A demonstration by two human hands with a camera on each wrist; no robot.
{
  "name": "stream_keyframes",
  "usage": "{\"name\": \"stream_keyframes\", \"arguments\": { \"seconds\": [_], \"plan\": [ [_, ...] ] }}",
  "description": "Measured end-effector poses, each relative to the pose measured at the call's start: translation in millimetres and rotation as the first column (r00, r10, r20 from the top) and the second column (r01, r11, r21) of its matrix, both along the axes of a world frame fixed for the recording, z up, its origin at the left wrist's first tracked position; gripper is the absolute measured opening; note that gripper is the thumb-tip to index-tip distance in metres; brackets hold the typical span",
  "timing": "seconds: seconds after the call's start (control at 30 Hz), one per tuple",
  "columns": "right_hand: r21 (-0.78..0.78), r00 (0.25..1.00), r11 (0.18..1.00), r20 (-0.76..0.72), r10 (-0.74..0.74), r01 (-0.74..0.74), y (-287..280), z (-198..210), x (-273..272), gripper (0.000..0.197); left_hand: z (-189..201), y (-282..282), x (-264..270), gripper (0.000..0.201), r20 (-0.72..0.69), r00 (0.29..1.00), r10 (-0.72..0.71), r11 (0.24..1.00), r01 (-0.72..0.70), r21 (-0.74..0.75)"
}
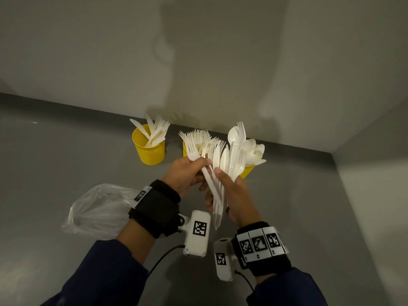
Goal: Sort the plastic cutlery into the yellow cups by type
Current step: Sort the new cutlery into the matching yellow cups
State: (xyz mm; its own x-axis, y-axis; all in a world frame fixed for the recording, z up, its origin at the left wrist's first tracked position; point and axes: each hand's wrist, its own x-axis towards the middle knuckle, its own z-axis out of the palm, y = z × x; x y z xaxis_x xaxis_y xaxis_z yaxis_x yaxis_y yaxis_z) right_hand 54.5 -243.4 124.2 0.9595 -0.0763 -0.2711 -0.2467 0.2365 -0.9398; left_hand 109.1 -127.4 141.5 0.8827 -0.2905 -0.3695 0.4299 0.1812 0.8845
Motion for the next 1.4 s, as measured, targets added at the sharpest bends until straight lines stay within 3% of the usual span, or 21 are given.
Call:
{"name": "stream_keyframes", "arguments": {
  "seconds": [0.17, 0.33, 0.43, 0.57, 0.8, 0.87, 0.93, 1.0, 1.13, 1.2, 1.3, 1.37, 1.4],
  "plan": [
    [0.001, 1.0, 1.0, -0.01, 0.028, -0.028, -4, -2, -1, 0.033, 0, 2, 0, 0.019, 0.019, 0.998, -0.052, 0.999, 0.052, -0.003],
    [0.009, 0.998, 0.998, -0.013, 0.06, -0.06, -8, -1, -1, 0.029, -1, -1, -7, 0.03, 0.132, 0.98, -0.15, 0.983, 0.133, 0.127],
    [0.003, 0.994, 0.994, -0.022, 0.108, -0.108, -9, 2, -1, 0.032, 0, -1, -6, 0.026, 0.106, 0.978, -0.18, 0.982, 0.172, 0.078],
    [0.039, 0.995, 0.994, -0.011, 0.098, -0.098, -7, 4, -1, 0.034, 3, 1, -4, 0.052, 0.046, 0.986, -0.162, 0.986, 0.161, 0.036],
    [-0.018, 0.991, 0.991, 0.018, -0.135, 0.135, -4, -10, 1, 0.034, -5, 4, 9, 0.024, 0.038, 0.999, -0.018, 0.999, 0.016, 0.052],
    [0.025, 0.976, 0.976, -0.022, -0.217, 0.218, -12, -15, 3, 0.022, -4, 11, 18, 0.023, 0.06, 0.998, -0.011, 0.998, 0.007, 0.055],
    [0.099, 0.974, 0.97, -0.069, -0.217, 0.223, -19, -18, 5, 0.012, 1, 19, 30, 0.026, 0.09, 0.996, -0.003, 0.998, -0.003, 0.059],
    [0.143, 0.98, 0.971, -0.082, -0.18, 0.191, -21, -21, 7, 0.023, 8, 20, 41, 0.026, 0.115, 0.993, -0.032, 0.999, 0.026, 0.048],
    [0.11, 0.979, 0.973, -0.047, -0.198, 0.202, -18, -25, 11, 0.018, 17, 14, 57, 0.018, 0.128, 0.983, -0.129, 0.992, 0.127, 0.02],
    [0.102, 0.974, 0.969, -0.046, -0.222, 0.226, -22, -26, 13, 0.019, 18, 12, 67, 0.016, 0.118, 0.988, -0.1, 0.995, 0.1, 0.008],
    [0.101, 0.963, 0.957, -0.034, -0.268, 0.27, -32, -26, 12, 0.035, 16, 15, 87, 0.02, 0.164, 0.986, -0.032, 0.992, 0.011, 0.128],
    [0.117, 0.952, 0.945, -0.024, -0.304, 0.305, -38, -29, 13, 0.025, 10, 13, 100, 0.012, 0.244, 0.969, -0.028, 0.968, -0.035, 0.25],
    [0.128, 0.949, 0.941, -0.015, -0.315, 0.314, -40, -28, 13, 0.017, 6, 10, 105, 0.018, 0.285, 0.958, -0.021, 0.948, -0.072, 0.312]
  ]
}}
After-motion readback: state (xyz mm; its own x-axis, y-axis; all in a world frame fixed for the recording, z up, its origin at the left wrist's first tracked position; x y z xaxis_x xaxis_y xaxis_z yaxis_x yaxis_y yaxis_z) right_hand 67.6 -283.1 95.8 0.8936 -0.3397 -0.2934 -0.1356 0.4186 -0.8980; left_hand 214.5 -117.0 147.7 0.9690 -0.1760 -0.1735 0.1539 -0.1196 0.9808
